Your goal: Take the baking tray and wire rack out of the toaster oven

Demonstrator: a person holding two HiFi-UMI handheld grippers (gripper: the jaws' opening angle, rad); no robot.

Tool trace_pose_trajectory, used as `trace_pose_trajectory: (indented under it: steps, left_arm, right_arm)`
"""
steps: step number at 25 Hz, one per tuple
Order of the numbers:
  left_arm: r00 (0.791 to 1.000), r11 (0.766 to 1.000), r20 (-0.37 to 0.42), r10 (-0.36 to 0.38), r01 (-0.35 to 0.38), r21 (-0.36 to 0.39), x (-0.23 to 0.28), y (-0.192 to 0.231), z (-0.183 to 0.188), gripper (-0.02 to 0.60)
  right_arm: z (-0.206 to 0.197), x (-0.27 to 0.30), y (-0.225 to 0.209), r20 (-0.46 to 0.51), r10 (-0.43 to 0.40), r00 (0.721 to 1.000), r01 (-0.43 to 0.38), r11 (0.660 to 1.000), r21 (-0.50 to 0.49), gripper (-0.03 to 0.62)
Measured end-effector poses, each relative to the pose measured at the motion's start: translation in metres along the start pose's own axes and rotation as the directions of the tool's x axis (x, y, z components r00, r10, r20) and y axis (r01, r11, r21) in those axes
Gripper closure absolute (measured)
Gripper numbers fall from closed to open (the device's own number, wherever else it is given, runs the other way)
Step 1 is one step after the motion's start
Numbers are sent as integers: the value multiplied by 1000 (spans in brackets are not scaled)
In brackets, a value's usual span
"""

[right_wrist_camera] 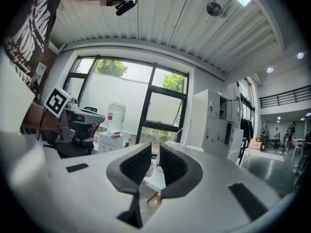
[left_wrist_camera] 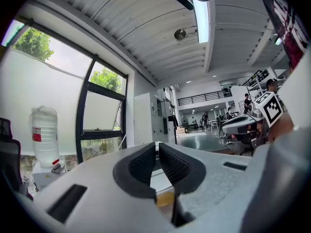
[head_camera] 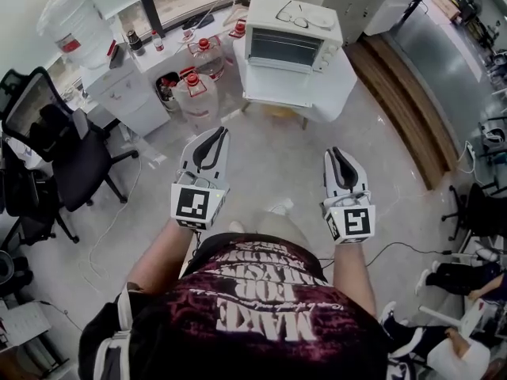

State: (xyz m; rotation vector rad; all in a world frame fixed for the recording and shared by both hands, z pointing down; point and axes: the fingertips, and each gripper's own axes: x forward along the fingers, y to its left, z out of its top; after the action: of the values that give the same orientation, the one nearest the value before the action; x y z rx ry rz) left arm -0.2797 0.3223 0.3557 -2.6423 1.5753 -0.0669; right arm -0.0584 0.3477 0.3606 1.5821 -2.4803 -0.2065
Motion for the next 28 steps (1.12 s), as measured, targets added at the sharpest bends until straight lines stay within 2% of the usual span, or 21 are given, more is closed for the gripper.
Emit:
trace_pose_trajectory:
  steps: [4,9,12,19,28]
  left_arm:
    - [999,1000,-13,-31,31,-3,6,-9,-9,537]
    - [998,999,-47,-45,43,-29,21,-10,-23,535]
    - [996,998,-65,-54,53,-20,35,-13,-31,535]
    - [995,999,-91,-45,42,-26,82,-10,-38,531]
    - [995,1000,-96,-20,19,-9,121,4,-36,529]
  right_arm:
    - [-14,0,-6,-25,1,1000,-1,1000,25,536]
    - [-35,10,-16,-68,7,998,-3,999,52,519]
    - [-42,17,-27,-77,3,997,1,998,58,517]
    - [-61,42,-63,-96,7,995,2,996,91,514]
    - [-57,92,-90,-66,46,997,-39,994,98,515]
